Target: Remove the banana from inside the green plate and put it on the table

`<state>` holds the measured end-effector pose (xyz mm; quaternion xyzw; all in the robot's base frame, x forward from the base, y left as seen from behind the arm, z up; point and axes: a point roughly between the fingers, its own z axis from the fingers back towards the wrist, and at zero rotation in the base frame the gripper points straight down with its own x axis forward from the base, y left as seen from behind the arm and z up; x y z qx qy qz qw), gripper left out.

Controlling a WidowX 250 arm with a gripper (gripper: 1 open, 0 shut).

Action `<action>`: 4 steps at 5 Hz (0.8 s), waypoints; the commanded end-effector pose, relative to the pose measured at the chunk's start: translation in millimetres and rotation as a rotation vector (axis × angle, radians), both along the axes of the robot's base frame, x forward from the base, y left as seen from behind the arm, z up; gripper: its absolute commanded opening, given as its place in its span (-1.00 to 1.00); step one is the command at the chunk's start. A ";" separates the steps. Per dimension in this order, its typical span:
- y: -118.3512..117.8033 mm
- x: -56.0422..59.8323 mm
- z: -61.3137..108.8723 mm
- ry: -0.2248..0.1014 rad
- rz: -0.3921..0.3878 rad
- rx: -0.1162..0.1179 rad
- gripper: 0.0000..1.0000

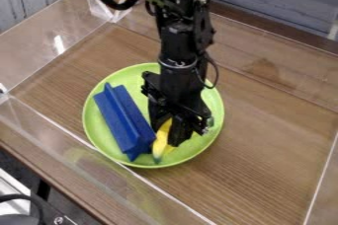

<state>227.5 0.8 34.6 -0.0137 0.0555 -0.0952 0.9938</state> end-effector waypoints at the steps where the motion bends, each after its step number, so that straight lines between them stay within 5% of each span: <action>1: 12.8 17.7 23.5 -0.071 0.007 0.002 -1.00; 4: 13.8 9.3 36.1 -0.077 -0.002 0.004 -1.00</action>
